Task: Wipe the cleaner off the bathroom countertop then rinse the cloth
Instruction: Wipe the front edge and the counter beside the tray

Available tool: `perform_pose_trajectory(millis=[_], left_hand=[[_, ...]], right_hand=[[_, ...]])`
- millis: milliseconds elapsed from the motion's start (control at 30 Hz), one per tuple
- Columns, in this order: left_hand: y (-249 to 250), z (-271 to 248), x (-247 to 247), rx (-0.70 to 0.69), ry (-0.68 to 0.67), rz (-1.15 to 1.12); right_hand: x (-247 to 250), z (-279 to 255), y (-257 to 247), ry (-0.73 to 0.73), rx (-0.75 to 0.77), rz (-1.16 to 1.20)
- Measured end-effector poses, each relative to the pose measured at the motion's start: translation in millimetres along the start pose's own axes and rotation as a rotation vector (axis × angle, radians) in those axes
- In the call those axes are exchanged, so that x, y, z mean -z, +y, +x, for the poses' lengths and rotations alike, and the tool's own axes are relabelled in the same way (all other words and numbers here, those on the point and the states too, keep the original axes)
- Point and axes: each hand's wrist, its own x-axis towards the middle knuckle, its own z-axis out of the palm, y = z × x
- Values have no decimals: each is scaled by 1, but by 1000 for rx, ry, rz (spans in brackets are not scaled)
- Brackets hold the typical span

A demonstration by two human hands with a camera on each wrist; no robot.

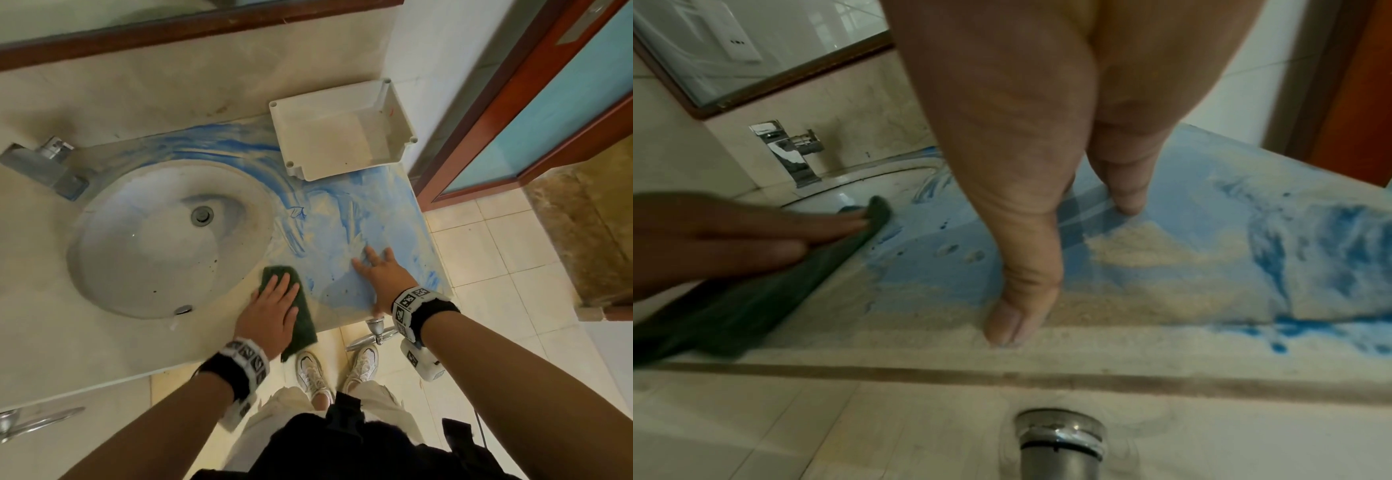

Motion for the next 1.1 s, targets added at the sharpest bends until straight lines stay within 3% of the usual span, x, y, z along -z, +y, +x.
perform_pose_trajectory(millis=[133, 400, 567, 700, 933, 1100], left_hand=[[-1, 37, 13, 35, -17, 37], [-17, -66, -25, 32, -149, 1], [-33, -17, -9, 132, -1, -47], [-26, 21, 6, 251, 40, -63], [31, -43, -22, 167, -53, -119], [22, -4, -13, 228, 9, -88]], right_hand=[[2, -3, -1, 1, 1, -6], [1, -3, 1, 8, 10, 4], [3, -2, -1, -1, 13, -29], [1, -3, 0, 11, 18, -41], [-3, 1, 4, 42, 49, -46], [-3, -2, 15, 72, 116, -75]])
